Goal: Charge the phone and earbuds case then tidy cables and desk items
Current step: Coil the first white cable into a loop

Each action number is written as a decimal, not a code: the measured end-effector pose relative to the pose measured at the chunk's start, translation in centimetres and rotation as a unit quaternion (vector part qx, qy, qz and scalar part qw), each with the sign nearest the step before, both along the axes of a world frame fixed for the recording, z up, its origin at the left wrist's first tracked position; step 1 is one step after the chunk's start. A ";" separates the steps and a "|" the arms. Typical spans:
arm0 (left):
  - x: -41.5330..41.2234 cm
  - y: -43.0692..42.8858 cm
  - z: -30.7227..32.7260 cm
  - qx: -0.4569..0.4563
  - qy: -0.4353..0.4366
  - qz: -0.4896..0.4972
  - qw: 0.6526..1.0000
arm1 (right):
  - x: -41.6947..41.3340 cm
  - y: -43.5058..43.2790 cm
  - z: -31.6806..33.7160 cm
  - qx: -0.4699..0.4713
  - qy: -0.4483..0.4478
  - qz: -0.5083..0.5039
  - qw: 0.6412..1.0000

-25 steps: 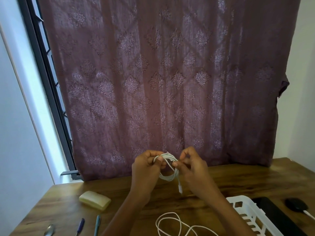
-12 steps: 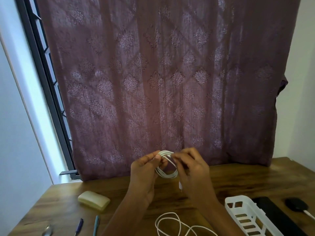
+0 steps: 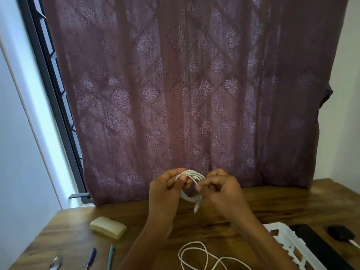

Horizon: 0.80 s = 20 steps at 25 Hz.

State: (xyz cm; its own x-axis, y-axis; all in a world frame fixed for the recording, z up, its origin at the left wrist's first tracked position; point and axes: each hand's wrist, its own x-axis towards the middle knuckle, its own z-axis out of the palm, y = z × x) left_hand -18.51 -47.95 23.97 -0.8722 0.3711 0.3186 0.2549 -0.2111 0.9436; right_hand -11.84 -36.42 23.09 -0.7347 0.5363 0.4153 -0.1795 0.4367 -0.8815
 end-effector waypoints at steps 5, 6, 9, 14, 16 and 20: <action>-0.4 -0.4 -0.6 -0.097 0.181 0.034 0.978 | 0.3 1.0 1.4 -0.370 -0.074 0.152 0.914; -0.5 -0.5 -0.8 -0.112 0.207 0.049 0.971 | 0.3 1.2 1.6 -0.421 -0.073 0.167 0.889; -1.0 -0.8 -1.5 -0.102 0.181 0.105 0.973 | 1.0 2.3 2.4 -0.450 -0.028 0.121 0.884; -1.8 -0.8 -1.9 -0.031 0.045 0.138 0.989 | 2.3 1.1 1.6 -0.186 -0.061 0.054 0.979; -1.3 -0.4 -1.7 -0.025 0.053 0.135 0.989 | 2.0 -0.3 0.5 -0.110 -0.063 0.031 0.991; -0.9 0.0 -1.6 0.005 0.026 0.116 0.993 | 1.1 -0.8 -0.4 -0.138 -0.019 0.042 0.989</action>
